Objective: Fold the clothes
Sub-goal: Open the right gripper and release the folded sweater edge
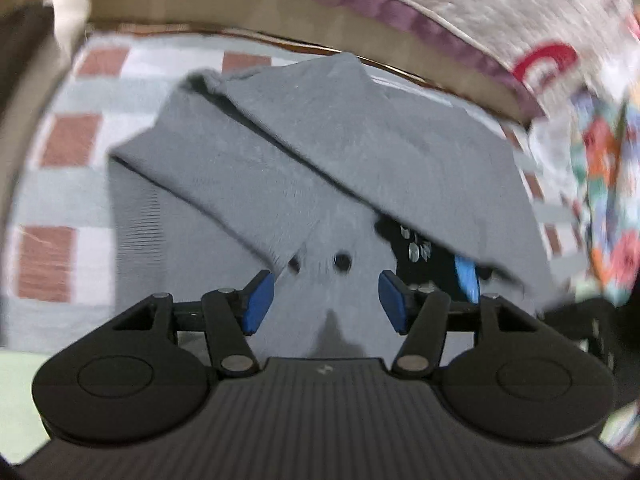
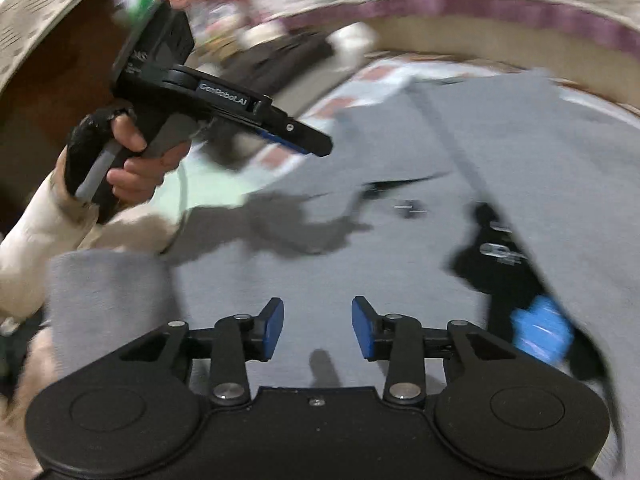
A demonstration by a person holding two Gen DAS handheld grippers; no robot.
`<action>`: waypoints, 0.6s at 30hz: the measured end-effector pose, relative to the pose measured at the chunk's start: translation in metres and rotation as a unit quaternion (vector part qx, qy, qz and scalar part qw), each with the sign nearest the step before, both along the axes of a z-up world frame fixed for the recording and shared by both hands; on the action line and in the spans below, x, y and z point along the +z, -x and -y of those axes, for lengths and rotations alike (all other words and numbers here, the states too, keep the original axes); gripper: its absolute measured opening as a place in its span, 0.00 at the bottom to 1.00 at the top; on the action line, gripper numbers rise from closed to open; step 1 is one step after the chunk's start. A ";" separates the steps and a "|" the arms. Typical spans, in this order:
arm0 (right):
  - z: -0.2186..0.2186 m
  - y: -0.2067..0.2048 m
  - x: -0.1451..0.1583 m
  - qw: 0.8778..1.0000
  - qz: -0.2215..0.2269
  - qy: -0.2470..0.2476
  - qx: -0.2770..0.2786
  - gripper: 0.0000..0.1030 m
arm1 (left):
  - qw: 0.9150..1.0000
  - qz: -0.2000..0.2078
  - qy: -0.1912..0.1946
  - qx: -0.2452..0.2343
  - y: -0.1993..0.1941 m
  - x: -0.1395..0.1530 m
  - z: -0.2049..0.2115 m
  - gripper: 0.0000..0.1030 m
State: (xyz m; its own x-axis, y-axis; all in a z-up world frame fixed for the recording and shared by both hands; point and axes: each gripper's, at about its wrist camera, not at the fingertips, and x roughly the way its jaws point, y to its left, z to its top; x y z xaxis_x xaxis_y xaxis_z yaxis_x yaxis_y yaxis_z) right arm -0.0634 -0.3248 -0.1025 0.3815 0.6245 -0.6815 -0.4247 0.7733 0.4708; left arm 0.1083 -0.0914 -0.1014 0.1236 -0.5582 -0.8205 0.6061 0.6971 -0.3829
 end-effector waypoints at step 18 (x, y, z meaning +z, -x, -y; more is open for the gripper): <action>-0.020 -0.012 -0.016 1.000 0.005 -0.002 0.001 0.45 | 0.987 -0.120 0.016 -0.110 0.099 0.048 -0.090 0.65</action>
